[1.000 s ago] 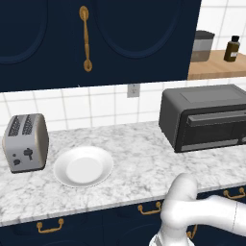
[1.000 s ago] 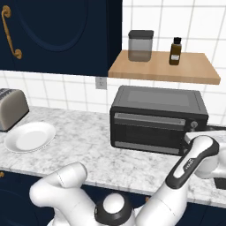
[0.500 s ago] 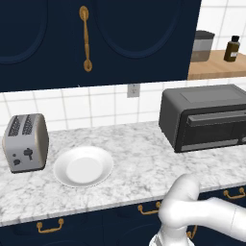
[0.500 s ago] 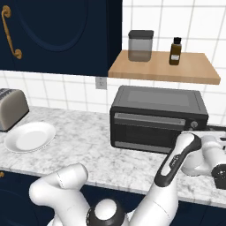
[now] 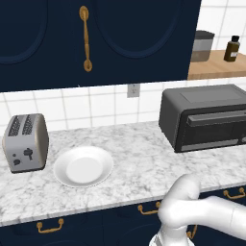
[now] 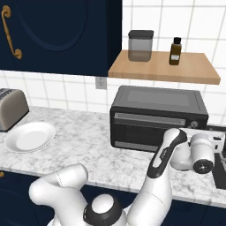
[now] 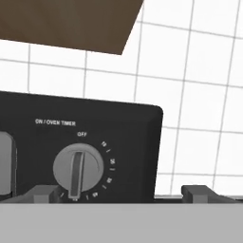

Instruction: Pick up the kebab skewer and baguette bread, and place them inside the toaster oven. Close the toaster oven door and start by setting the timer.

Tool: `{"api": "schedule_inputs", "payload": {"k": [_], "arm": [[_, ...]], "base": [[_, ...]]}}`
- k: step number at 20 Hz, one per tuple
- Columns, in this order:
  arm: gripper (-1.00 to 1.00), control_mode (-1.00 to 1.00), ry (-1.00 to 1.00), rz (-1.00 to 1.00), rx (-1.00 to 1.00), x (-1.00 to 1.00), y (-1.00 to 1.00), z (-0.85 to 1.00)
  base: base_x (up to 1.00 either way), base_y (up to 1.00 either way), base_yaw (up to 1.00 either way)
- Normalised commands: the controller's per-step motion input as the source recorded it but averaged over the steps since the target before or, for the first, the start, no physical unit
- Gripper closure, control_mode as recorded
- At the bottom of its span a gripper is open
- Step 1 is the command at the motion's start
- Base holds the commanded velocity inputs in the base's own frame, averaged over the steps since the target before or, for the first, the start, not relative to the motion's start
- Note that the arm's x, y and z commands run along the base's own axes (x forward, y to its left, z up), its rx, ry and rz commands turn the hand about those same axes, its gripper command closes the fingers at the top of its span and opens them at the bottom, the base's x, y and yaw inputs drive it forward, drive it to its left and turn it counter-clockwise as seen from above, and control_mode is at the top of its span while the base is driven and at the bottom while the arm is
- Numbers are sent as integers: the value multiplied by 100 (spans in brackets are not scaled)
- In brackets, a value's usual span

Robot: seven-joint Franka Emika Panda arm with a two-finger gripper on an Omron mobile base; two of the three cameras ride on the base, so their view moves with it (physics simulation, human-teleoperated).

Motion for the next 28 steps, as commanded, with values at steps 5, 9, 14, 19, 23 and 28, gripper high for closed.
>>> {"api": "schedule_inputs", "payload": {"k": [5, 9, 14, 19, 23, 28], "arm": [[-100, -100, 0, -9, 0, 8, -36, 0], [-100, -100, 0, -6, 0, 0, -32, 0], [-100, -100, -2, -10, 0, 0, 7, 0], [-100, -100, -9, -15, 0, -3, 21, 0], [-100, -100, -5, -14, 0, 0, 7, 7], [-100, -100, -1, -9, 0, 0, -2, 21]], "base": [[0, 0, 0], [0, 0, 0], [0, 0, 0], [0, 0, 0], [0, 0, 0], [0, 0, 0]]}}
